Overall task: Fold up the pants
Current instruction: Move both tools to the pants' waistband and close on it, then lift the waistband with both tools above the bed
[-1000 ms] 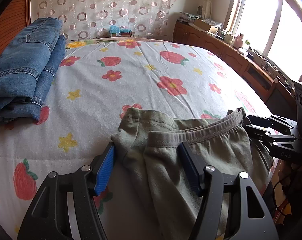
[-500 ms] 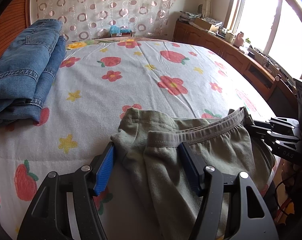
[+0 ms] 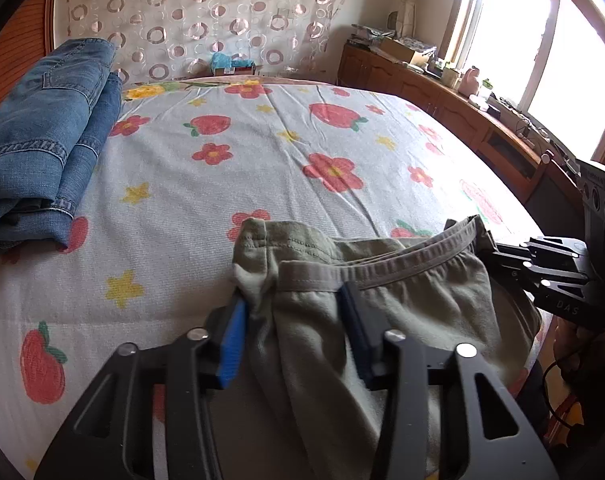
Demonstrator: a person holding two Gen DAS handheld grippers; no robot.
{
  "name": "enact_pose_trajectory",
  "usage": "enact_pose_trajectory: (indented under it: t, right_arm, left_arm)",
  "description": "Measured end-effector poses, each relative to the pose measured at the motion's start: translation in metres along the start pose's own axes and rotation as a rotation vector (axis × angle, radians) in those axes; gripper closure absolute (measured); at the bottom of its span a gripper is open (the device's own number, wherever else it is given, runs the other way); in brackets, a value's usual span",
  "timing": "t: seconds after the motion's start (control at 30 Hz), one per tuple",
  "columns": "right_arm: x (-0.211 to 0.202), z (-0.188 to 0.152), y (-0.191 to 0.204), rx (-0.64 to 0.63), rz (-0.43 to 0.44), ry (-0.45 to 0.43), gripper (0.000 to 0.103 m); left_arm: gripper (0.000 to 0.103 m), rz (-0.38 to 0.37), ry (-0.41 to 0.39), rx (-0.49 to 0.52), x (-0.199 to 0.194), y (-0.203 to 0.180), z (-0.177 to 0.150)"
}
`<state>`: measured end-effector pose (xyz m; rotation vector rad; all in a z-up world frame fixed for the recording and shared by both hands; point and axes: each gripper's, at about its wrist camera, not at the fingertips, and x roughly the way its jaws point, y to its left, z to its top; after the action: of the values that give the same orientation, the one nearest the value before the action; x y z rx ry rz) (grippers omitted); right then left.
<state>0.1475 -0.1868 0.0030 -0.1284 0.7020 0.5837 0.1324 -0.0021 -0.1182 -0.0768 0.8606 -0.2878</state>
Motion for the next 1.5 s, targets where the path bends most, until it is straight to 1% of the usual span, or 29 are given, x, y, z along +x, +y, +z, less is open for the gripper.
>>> enact_pose_trajectory:
  t: [0.1, 0.37, 0.7, 0.97, 1.27, 1.5]
  right_arm:
    - [0.0, -0.001, 0.001, -0.001, -0.003, -0.004, 0.091]
    - [-0.001, -0.003, 0.004, -0.002, -0.003, -0.013, 0.092]
    - [-0.023, -0.004, 0.007, 0.005, 0.005, -0.088, 0.093]
    - [-0.049, 0.001, 0.01, -0.005, 0.004, -0.159, 0.093]
    - [-0.066, 0.012, 0.014, -0.049, -0.024, -0.214, 0.093]
    - [-0.082, 0.024, 0.01, -0.078, -0.042, -0.261, 0.093]
  left_arm:
    - [0.075, -0.016, -0.006, -0.008, -0.001, -0.001, 0.0]
    - [0.084, -0.007, -0.063, 0.003, -0.015, -0.01, -0.001]
    - [0.085, -0.014, -0.141, 0.011, -0.041, -0.018, 0.002]
    - [0.085, -0.003, -0.238, 0.041, -0.068, -0.032, 0.012]
    - [0.085, -0.005, -0.296, 0.071, -0.084, -0.04, 0.025]
    - [0.085, -0.003, -0.336, 0.093, -0.097, -0.044, 0.039]
